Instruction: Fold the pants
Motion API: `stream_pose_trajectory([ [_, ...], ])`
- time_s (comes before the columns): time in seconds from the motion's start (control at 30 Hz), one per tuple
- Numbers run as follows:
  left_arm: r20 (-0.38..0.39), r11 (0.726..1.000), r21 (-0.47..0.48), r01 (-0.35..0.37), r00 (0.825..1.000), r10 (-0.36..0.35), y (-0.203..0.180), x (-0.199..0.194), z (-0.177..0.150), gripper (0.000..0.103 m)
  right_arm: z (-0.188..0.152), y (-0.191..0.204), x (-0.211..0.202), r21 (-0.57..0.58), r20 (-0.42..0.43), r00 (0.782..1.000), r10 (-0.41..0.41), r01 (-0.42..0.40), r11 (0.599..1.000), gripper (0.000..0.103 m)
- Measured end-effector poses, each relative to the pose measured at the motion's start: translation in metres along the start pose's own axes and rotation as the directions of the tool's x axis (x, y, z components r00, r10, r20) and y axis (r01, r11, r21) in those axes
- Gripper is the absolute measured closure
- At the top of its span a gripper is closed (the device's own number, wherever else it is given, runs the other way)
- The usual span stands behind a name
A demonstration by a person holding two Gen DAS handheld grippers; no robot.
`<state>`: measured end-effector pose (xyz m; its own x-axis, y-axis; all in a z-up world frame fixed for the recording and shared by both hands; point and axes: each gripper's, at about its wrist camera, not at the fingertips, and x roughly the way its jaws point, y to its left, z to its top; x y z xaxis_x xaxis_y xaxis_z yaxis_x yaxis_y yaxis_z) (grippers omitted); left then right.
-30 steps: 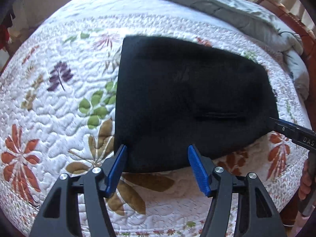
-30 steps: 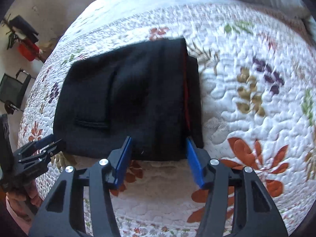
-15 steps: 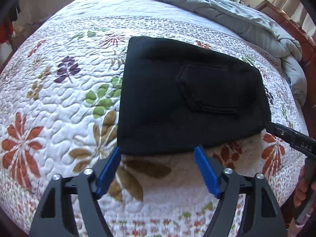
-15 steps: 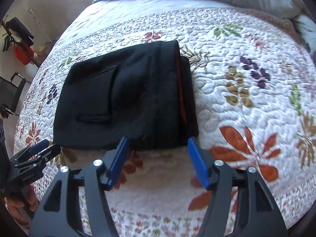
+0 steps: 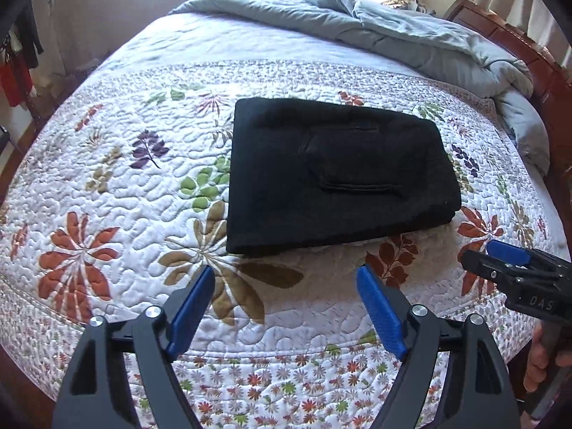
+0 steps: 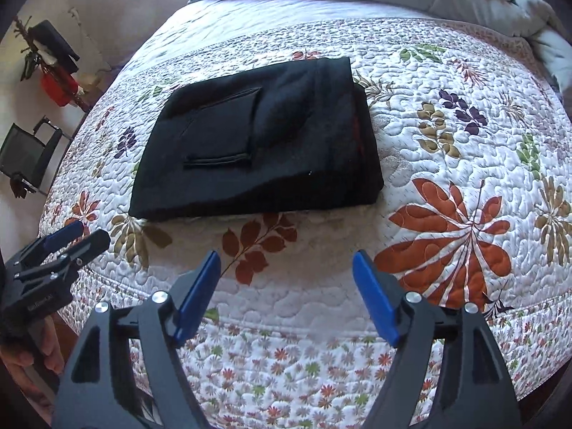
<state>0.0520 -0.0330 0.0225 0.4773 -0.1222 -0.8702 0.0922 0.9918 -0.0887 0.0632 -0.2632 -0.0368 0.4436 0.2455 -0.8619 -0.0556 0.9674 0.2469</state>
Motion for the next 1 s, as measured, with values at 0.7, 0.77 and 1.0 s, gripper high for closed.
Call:
stream_pose_trajectory([
  [0.7, 0.025, 1.000, 0.000, -0.024, 0.999, 0.024, -0.005, -0.027, -0.015, 0.020, -0.020, 0.010, -0.019, -0.011, 0.019, 1.000, 0.001, 0.000, 1.000, 0.015],
  [0.77, 0.023, 1.000, -0.003, -0.026, 0.999, 0.026, -0.004, -0.026, -0.015, 0.020, -0.020, 0.010, -0.018, -0.012, 0.017, 1.000, 0.001, 0.000, 1.000, 0.015],
  [1.0, 0.016, 1.000, -0.004, -0.030, 0.999, 0.030, -0.003, -0.024, -0.016, 0.020, -0.022, 0.011, -0.017, -0.011, 0.014, 1.000, -0.006, 0.006, 1.000, 0.014],
])
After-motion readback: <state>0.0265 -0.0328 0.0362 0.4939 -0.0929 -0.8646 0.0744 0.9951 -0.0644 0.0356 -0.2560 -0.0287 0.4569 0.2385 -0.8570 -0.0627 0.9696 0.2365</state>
